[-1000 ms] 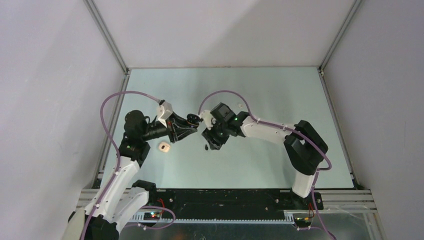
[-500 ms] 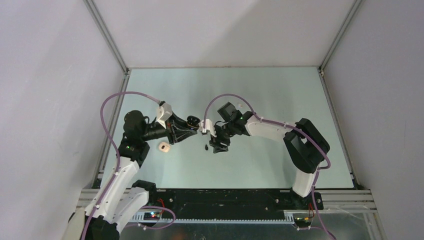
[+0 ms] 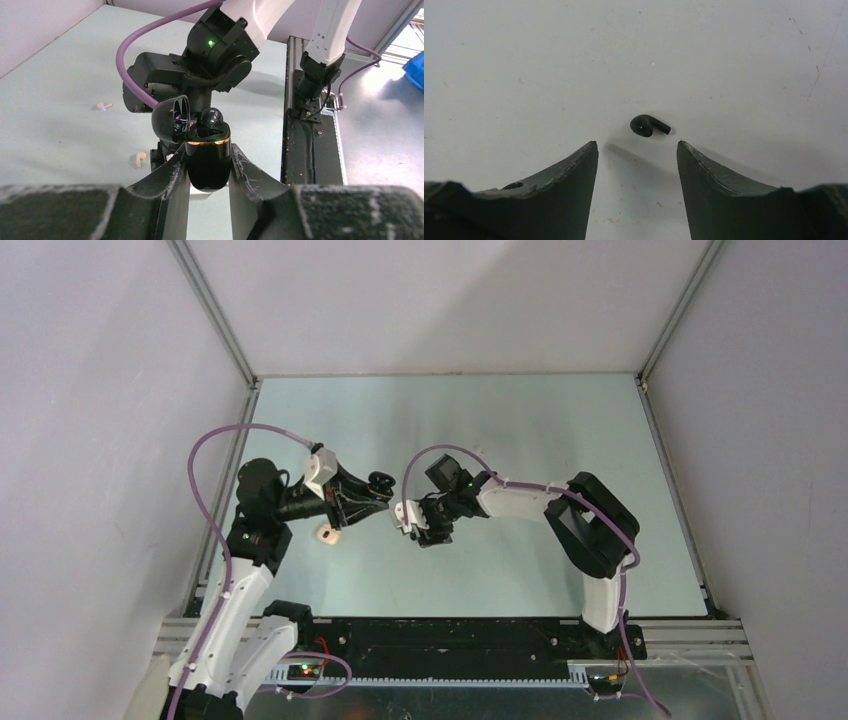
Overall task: Insert the wireless bluetooth earbuds into the charging case
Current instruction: Pick up the left earbud from the center of the board, then place the left earbud at the center of the board.
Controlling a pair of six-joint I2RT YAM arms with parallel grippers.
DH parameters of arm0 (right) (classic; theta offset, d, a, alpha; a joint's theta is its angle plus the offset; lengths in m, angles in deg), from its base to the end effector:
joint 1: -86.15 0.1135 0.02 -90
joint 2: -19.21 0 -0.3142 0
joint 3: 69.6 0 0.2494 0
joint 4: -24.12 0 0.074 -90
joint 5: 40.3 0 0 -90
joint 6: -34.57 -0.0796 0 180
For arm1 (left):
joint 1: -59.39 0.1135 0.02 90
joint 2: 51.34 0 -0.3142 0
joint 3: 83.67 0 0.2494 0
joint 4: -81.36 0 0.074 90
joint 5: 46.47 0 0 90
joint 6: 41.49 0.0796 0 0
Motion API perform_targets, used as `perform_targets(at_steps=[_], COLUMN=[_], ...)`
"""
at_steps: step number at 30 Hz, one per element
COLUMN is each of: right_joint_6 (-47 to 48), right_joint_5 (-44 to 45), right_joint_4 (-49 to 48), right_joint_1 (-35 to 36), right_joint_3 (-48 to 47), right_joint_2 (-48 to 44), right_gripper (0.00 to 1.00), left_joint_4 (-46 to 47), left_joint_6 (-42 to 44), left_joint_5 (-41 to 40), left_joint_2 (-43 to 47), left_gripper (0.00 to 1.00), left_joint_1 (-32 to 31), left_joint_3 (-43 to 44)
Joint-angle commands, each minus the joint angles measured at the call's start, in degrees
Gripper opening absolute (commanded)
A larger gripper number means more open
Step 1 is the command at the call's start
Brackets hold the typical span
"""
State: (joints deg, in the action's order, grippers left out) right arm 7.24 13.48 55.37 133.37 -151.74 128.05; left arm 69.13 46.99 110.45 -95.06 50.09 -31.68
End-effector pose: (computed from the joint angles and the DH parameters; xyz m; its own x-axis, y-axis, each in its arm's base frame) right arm 0.2491 0.3385 0.1817 0.4509 -0.5679 -0.6886 -0.8810 -0.4068 -0.2415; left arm 0.1309 -0.0956 0.3593 -0.0938 0.0048 -0.9956 0.9669 0.2388 -0.0900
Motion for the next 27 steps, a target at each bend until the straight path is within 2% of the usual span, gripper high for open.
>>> perform_targets(at_steps=[1, 9, 14, 21, 27], right_joint_6=[1.4, -2.9, -2.3, -3.6, -8.7], right_joint_5=[4.8, 11.7, 10.4, 9.6, 10.6], right_joint_4=[-5.5, -11.7, -9.3, -3.2, -2.3], right_joint_1=[1.5, 2.8, 3.0, 3.4, 3.3], right_joint_3=[-0.6, -1.5, -2.3, -7.4, -9.3], right_joint_2=[1.8, 3.8, 4.2, 7.1, 7.7], right_gripper=[0.63, 0.61, 0.57, 0.31, 0.24], left_joint_4=[-0.8, -0.6, -0.4, -0.2, 0.2], left_joint_6=[1.4, 1.4, 1.4, 1.4, 1.3], left_joint_5=[1.7, 1.7, 1.7, 1.6, 1.5], left_joint_2=[0.5, 0.5, 0.4, 0.4, 0.4], left_gripper=[0.00, 0.00, 0.00, 0.00, 0.00], left_joint_1=[0.7, 0.8, 0.9, 0.9, 0.8], left_joint_3=[2.3, 2.1, 2.0, 1.9, 1.5])
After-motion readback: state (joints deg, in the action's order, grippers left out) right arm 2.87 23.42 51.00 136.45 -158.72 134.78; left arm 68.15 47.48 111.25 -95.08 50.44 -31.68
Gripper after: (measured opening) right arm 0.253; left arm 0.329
